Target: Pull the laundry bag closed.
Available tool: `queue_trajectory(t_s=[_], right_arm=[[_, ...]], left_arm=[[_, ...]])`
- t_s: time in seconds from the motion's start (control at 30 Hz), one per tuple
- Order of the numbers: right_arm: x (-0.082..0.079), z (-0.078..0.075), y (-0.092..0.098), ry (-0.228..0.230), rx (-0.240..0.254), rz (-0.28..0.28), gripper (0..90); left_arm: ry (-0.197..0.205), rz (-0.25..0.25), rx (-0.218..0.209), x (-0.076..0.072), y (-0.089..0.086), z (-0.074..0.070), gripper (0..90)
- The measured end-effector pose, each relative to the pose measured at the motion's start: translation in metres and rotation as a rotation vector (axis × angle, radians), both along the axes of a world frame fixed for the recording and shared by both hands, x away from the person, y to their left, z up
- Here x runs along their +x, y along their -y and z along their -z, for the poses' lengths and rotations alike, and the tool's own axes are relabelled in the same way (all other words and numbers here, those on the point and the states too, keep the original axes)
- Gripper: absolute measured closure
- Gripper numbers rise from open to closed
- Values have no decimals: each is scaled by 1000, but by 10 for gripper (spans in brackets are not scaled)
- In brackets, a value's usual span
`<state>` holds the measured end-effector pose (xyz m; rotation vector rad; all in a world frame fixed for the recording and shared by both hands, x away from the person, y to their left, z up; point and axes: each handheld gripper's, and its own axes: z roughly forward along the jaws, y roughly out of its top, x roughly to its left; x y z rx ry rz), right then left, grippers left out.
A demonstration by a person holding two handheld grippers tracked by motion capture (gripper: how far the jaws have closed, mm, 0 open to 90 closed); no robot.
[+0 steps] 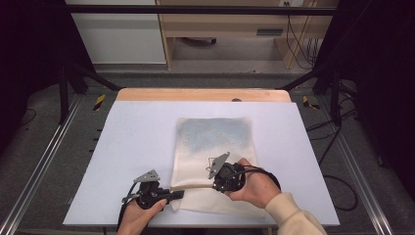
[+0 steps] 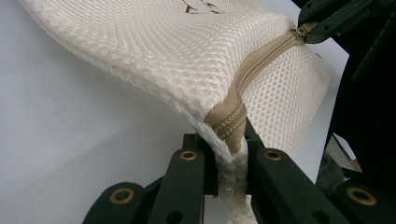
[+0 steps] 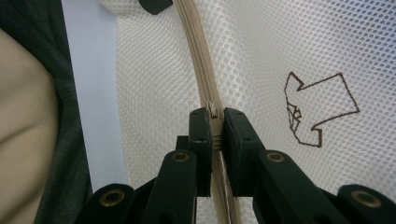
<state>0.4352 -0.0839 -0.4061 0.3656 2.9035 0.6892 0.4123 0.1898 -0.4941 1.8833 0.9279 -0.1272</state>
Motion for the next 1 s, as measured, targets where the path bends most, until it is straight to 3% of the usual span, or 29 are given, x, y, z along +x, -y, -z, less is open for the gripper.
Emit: queue_trajectory(t_s=[1.0], right_arm=[[-4, 5, 24, 5, 17, 36, 822]], left_arm=[[0, 13, 12, -2, 3, 1, 843]])
